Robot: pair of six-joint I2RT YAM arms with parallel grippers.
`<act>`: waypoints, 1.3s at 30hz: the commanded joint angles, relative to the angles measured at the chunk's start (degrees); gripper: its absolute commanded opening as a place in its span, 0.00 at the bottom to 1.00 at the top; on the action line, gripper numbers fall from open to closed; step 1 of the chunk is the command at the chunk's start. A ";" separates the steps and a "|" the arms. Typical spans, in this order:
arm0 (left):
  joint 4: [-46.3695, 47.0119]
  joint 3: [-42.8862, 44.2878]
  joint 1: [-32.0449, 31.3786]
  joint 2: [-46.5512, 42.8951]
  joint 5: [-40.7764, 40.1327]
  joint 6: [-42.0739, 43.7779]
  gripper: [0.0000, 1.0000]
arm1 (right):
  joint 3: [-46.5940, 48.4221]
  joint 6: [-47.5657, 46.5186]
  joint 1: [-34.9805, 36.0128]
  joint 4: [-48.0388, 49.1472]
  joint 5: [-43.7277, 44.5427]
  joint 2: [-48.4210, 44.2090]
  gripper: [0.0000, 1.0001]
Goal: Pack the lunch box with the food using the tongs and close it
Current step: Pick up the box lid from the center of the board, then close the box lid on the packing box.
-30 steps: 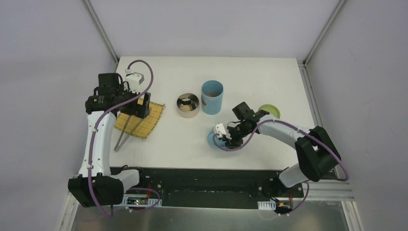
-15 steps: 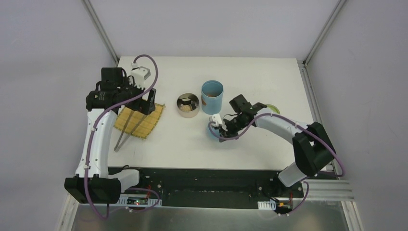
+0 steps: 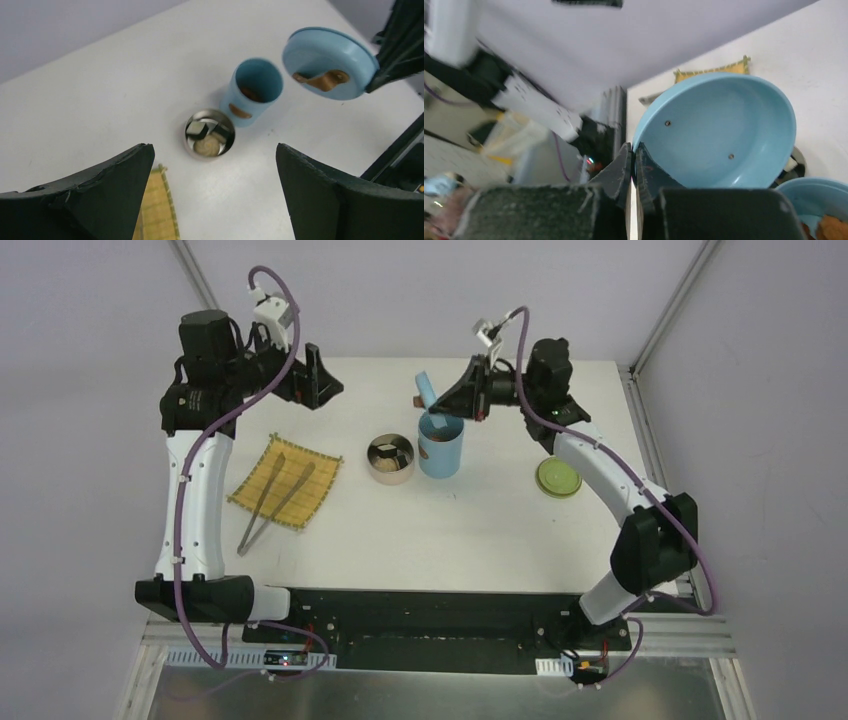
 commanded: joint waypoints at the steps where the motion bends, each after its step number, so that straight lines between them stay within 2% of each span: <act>1: 14.85 5.10 -2.38 0.88 12.59 -14.42 0.99 | 4.22 56.32 -4.41 44.51 2.15 5.03 0.00; 2: 17.84 4.84 -2.76 1.14 14.07 -17.44 0.99 | 6.01 62.03 -5.12 46.92 3.63 6.48 0.00; 3: 21.57 4.44 -3.25 1.28 15.41 -20.90 0.99 | 7.63 63.82 -5.60 45.88 4.34 7.19 0.00; 6: 34.46 1.76 -5.26 1.81 18.03 -31.43 0.99 | 9.17 65.14 -5.88 43.23 7.33 6.72 0.00; 12: 49.60 -0.76 -10.05 4.94 15.44 -44.87 0.95 | 13.43 67.27 -5.73 31.72 11.15 6.32 0.00; 14: 52.47 -0.64 -11.16 6.48 14.32 -47.21 0.93 | 14.83 71.04 -5.15 28.65 16.38 6.07 0.00; 20: 56.80 -0.56 -12.66 9.41 10.07 -51.88 0.88 | 17.16 71.32 -4.08 23.80 19.66 5.08 0.00; 23: 57.46 -1.01 -13.26 10.11 8.70 -52.76 0.82 | 17.38 71.39 -3.82 21.73 20.67 4.85 0.00; 30: 60.15 -4.32 -15.62 10.93 8.58 -55.56 0.68 | 19.46 71.89 -2.66 20.50 21.48 5.46 0.00; 39: 66.00 -9.64 -17.47 10.61 10.33 -58.40 0.57 | 19.51 71.64 -2.50 20.46 21.13 4.08 0.00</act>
